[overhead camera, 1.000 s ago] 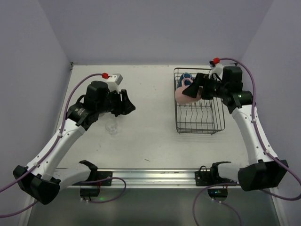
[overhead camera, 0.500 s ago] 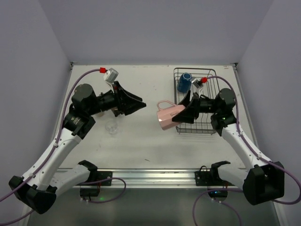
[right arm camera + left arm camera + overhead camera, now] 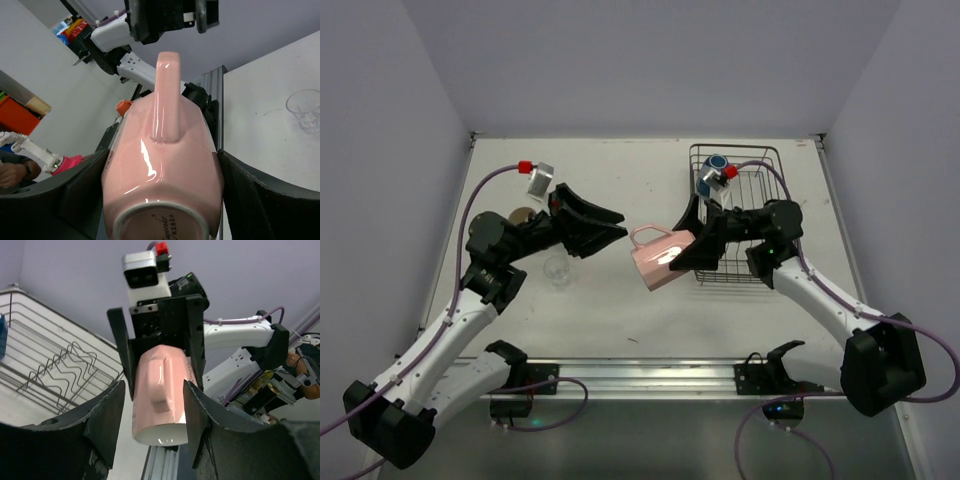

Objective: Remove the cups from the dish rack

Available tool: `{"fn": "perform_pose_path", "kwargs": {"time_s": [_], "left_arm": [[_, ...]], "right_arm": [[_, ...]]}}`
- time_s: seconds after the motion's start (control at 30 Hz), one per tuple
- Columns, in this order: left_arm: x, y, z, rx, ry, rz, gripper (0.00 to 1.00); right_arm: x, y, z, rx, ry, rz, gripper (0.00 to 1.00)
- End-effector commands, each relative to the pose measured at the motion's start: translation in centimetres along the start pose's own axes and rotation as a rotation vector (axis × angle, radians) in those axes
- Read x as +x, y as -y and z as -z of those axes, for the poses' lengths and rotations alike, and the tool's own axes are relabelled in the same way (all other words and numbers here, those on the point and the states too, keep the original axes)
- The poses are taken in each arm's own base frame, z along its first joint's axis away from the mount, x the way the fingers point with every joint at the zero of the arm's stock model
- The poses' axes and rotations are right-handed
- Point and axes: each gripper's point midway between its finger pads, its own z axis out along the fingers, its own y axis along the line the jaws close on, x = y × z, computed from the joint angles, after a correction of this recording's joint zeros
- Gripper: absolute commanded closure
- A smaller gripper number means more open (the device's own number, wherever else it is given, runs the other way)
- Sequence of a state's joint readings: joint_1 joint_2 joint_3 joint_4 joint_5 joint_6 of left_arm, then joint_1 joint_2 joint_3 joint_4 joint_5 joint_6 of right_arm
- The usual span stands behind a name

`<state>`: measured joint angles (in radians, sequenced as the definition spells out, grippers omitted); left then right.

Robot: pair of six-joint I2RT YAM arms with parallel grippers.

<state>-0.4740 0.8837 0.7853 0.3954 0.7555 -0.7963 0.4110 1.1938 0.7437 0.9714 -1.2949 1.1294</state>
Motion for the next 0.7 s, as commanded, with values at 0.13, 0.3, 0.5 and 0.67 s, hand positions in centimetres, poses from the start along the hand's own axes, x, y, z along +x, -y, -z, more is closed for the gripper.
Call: {"fn": "perform_pose_path", "kwargs": {"time_s": [0.13, 0.3, 0.5, 0.67], "left_arm": [[-1.6, 2.6, -0.1, 0.107, 0.071, -0.074, 0.46], [-1.2, 2.3, -0.4, 0.11, 0.07, -0.063, 0.46], [-0.8, 1.9, -0.8, 0.111, 0.07, -0.051, 0.46], [-1.0, 1.5, -0.9, 0.086, 0.082, -0.063, 0.46]], "right_arm": [[-3.5, -0.7, -1.9, -0.007, 0.078, 0.117, 1.0], [-3.6, -0.5, -2.4, -0.015, 0.078, 0.113, 1.0], [-3.9, -0.7, -3.2, -0.038, 0.071, 0.109, 1.0], [-3.9, -1.0, -3.5, -0.039, 0.07, 0.106, 1.0]]}}
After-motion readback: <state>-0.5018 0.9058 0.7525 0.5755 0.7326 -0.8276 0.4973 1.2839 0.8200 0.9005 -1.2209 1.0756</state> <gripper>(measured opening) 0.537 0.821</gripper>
